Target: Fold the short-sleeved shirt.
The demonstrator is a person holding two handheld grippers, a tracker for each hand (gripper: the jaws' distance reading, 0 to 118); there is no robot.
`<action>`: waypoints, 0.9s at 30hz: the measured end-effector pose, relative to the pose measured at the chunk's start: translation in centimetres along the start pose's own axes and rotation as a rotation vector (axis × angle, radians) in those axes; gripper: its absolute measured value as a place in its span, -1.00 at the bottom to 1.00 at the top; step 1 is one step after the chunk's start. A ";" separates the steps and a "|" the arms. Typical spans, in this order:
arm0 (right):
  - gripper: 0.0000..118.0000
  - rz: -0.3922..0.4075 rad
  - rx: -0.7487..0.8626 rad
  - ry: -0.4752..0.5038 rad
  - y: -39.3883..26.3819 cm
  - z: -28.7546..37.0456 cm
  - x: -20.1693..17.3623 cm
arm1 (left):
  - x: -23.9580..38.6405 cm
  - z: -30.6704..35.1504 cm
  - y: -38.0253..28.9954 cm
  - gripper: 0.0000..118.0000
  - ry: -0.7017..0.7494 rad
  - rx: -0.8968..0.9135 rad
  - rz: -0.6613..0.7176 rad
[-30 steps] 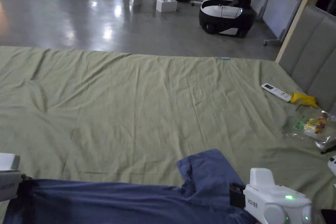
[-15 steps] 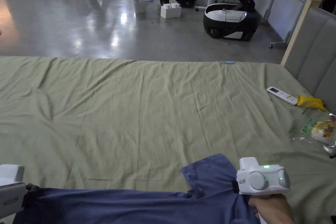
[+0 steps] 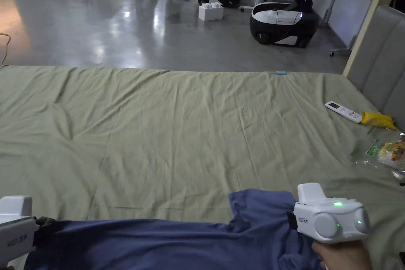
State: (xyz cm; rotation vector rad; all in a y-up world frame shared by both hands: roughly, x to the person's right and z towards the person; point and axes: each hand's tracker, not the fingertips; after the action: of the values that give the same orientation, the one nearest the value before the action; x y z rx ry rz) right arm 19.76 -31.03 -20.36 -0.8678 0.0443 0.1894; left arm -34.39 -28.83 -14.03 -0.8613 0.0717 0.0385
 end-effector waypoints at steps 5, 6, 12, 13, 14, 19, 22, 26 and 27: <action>-0.99 -0.015 0.059 0.010 -0.8 5.2 0.6 | 0.1 3.1 -0.6 -0.92 -0.008 0.045 -0.023; -0.99 -0.024 0.062 0.022 -1.0 6.0 0.8 | 0.0 4.1 -0.7 -0.92 -0.019 0.053 -0.008; -0.99 -0.036 0.119 0.027 -2.8 11.2 1.8 | -2.3 8.2 -1.3 -0.92 -0.041 0.146 0.044; -0.99 -0.039 0.122 0.029 -3.3 12.1 1.9 | -2.6 9.0 -1.4 -0.92 -0.043 0.158 0.048; -0.99 -0.042 0.124 0.028 -3.8 12.9 1.9 | -2.9 9.8 -1.6 -0.92 -0.050 0.172 0.050; -0.99 -0.042 0.125 0.029 -7.1 16.2 2.1 | -4.7 12.1 -4.2 -0.92 -0.082 0.195 0.051; -0.99 -0.044 0.092 0.028 -9.7 17.3 2.2 | -5.5 13.2 -6.2 -0.92 -0.105 0.182 0.056; -0.99 -0.060 0.021 0.032 -13.6 17.5 2.1 | -5.4 12.2 -8.0 -0.92 -0.110 0.118 0.060; -0.99 -0.064 0.002 0.030 -14.4 17.3 2.1 | -5.4 11.8 -8.5 -0.92 -0.110 0.098 0.066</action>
State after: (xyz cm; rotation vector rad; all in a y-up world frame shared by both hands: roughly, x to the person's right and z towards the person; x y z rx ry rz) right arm 23.79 -26.64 1.47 -0.8693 0.0448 0.1168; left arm -38.65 -25.43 0.55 -0.7571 -0.0011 0.1432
